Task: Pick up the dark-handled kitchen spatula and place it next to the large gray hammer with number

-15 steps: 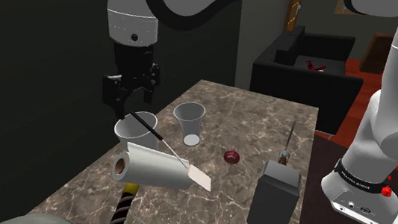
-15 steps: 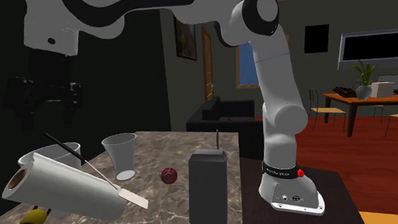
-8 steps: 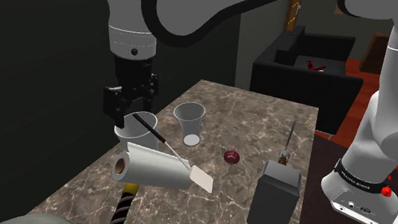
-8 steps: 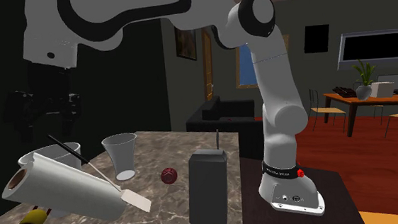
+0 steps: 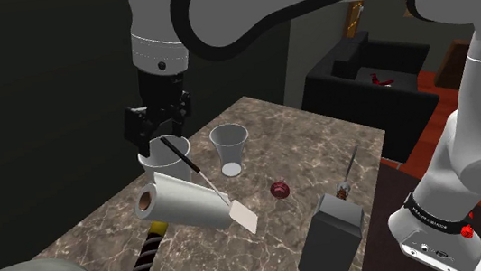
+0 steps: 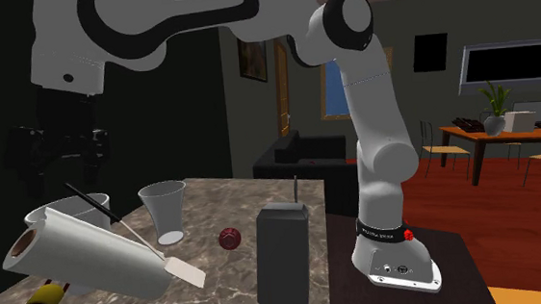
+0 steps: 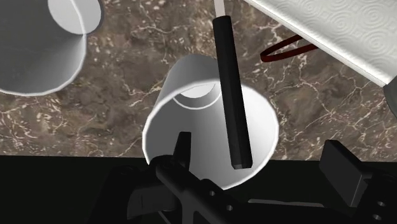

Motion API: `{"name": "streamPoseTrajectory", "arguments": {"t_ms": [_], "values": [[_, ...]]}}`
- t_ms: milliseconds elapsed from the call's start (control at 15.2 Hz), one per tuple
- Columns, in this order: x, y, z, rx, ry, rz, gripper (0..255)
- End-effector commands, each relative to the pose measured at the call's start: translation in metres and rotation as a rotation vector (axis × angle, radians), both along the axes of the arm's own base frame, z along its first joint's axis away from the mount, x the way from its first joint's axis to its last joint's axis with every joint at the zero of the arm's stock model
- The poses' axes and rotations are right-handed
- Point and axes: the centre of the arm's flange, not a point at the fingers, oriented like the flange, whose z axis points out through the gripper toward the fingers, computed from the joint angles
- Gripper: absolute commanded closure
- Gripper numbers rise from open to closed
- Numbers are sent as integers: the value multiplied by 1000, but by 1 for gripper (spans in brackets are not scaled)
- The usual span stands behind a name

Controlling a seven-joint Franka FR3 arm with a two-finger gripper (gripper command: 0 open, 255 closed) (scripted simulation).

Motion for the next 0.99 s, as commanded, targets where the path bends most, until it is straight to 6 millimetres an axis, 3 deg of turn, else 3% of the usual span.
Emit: {"name": "streamPoseTrajectory", "arguments": {"t_ms": [0, 594, 924], "values": [[0, 0, 0, 0, 0, 0, 255], [0, 0, 0, 0, 0, 0, 255], [0, 0, 26, 0, 0, 0, 255]]}}
